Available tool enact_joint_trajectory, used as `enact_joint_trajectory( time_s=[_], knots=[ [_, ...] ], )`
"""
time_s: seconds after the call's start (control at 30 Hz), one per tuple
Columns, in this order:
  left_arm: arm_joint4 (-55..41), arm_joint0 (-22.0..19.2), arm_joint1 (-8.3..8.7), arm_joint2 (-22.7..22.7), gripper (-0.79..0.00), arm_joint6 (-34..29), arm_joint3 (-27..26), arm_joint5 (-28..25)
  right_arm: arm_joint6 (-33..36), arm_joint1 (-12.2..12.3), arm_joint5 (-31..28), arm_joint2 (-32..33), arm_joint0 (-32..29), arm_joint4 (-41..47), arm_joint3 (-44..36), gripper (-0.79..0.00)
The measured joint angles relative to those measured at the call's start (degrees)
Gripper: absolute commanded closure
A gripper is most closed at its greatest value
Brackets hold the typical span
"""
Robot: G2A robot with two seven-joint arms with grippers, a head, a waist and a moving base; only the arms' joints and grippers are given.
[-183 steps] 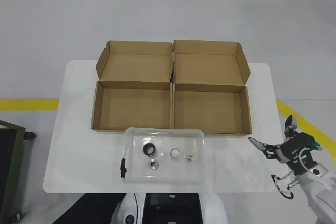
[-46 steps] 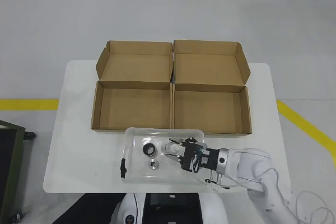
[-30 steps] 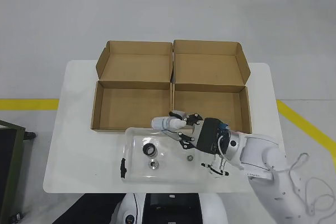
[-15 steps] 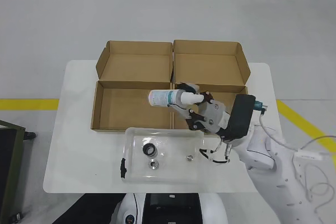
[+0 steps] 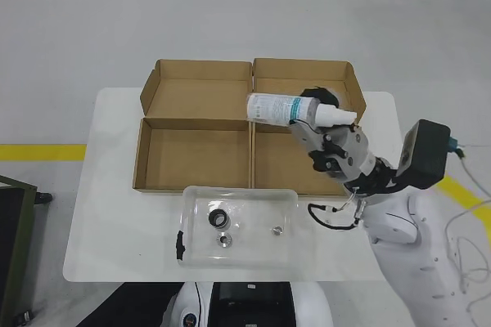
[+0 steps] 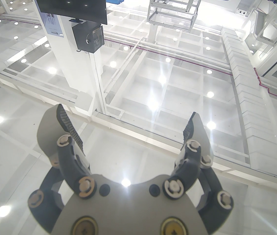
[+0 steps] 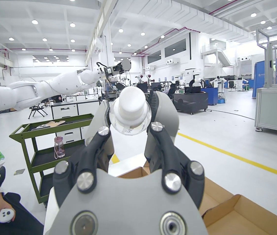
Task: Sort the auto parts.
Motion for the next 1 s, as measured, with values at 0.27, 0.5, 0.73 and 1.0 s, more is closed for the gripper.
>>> enact_joint_trajectory(
  time_s=[0.27, 0.5, 0.73, 1.0],
  knots=[
    [0.0, 0.0, 0.00, 0.0, -0.785, 0.0, 0.0, 0.0, -2.9, -0.5, -2.4, -0.8, 0.7, 5.2, 0.4, 0.000],
    [0.0, 0.0, 0.00, 0.0, -0.785, 0.0, 0.0, 0.0, -2.8, -0.7, -4.9, -0.7, 0.9, 7.1, 0.7, 0.000],
    [0.0, 0.0, 0.00, 0.0, -0.785, 0.0, 0.0, 0.0, -0.9, -0.8, -7.0, -1.6, 0.8, 7.0, 1.8, 0.000],
    [0.0, 0.0, 0.00, 0.0, -0.785, 0.0, 0.0, 0.0, 4.7, -0.6, -9.9, -2.6, 0.5, 3.3, 3.1, 0.000]
  ],
)
